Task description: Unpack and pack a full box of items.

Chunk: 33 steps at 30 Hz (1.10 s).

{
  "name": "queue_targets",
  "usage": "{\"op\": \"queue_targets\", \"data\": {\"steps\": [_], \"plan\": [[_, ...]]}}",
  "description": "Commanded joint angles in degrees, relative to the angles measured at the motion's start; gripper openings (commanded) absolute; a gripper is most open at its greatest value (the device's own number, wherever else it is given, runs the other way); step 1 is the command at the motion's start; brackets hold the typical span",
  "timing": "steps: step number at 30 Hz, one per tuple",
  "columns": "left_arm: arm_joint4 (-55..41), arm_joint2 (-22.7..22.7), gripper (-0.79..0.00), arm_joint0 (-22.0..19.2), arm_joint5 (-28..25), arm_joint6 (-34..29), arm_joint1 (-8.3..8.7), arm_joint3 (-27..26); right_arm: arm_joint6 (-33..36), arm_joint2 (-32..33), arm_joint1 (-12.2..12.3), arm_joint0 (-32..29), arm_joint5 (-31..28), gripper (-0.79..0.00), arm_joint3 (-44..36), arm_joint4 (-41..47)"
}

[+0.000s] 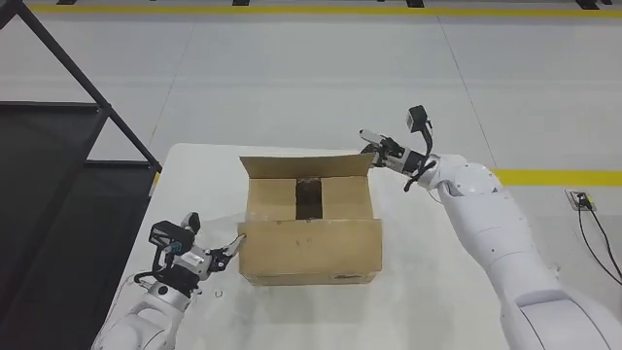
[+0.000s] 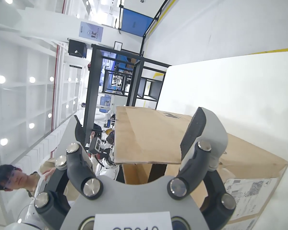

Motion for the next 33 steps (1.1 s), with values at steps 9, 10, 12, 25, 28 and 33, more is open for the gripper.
{"op": "queue_targets", "data": {"steps": [9,10,12,25,28,33], "plan": [[6.66,4.77,0.000,-3.01,7.62,0.64,-0.71,2.52,9.76,-0.19,1.43,-1.44,1.11,0.000,-8.11,-1.32],[6.90,5.03,0.000,-3.25,7.87,0.75,-0.76,2.81,11.17,-0.32,1.63,-1.83,2.22,0.000,-9.30,-1.65],[7.24,5.39,0.000,-3.65,7.94,0.77,-0.82,3.20,13.09,-0.41,2.01,-2.87,3.65,0.000,-12.30,-2.06],[8.87,6.50,0.000,-5.55,8.56,0.90,-1.15,4.54,15.06,-1.99,3.91,-11.65,25.45,0.000,-29.71,-6.93],[9.49,6.74,0.000,-6.16,8.68,0.64,-1.22,5.11,14.93,-0.51,4.39,-13.79,27.02,0.000,-32.49,-4.26],[11.29,7.79,0.000,-7.33,9.78,0.88,-1.43,6.28,15.95,0.51,4.95,-16.37,29.93,0.000,-36.06,-1.50]]}}
